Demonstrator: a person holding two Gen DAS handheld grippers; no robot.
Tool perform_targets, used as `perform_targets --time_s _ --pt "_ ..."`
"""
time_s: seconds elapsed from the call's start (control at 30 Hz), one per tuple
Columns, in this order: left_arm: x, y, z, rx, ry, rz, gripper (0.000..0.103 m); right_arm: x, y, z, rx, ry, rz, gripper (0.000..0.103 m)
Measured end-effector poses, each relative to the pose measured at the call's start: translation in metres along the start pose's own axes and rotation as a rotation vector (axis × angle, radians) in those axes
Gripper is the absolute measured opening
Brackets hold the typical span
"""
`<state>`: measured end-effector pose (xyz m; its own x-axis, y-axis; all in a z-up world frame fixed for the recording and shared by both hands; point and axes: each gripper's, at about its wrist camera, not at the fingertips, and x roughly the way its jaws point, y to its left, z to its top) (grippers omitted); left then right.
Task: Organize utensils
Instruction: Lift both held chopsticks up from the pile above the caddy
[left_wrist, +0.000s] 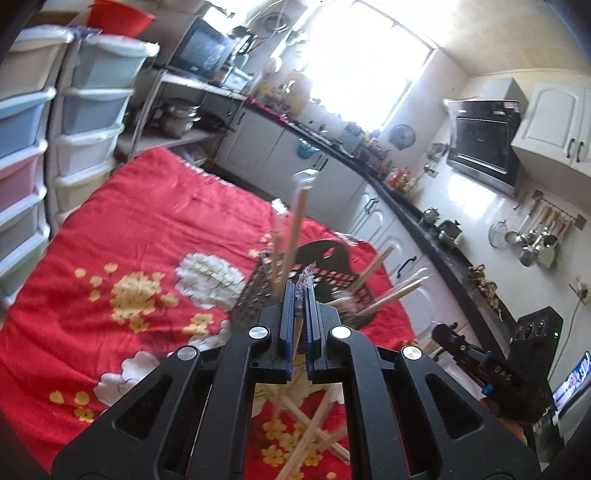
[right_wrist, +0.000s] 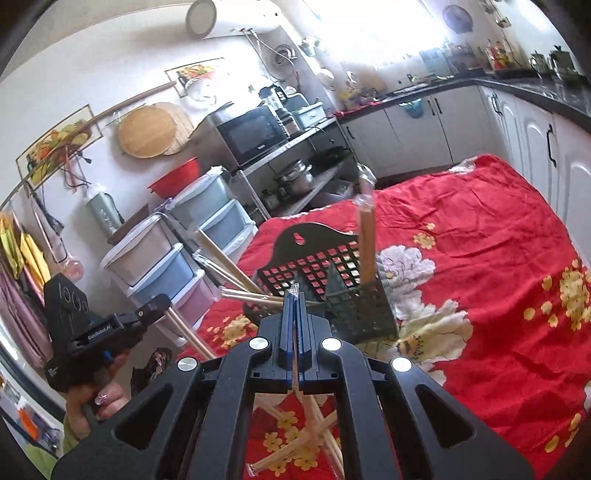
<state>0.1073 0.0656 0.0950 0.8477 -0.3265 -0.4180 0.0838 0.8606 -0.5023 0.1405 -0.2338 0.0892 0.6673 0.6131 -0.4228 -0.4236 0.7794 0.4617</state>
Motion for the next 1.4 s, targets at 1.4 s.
perform_targets --time_s 1.4 --pt "0.004 -0.106 0.086 0.176 -0.18 -0.147 0.002 -0.037 0.052 0.084 -0.142 -0.237 0.078 0.002"
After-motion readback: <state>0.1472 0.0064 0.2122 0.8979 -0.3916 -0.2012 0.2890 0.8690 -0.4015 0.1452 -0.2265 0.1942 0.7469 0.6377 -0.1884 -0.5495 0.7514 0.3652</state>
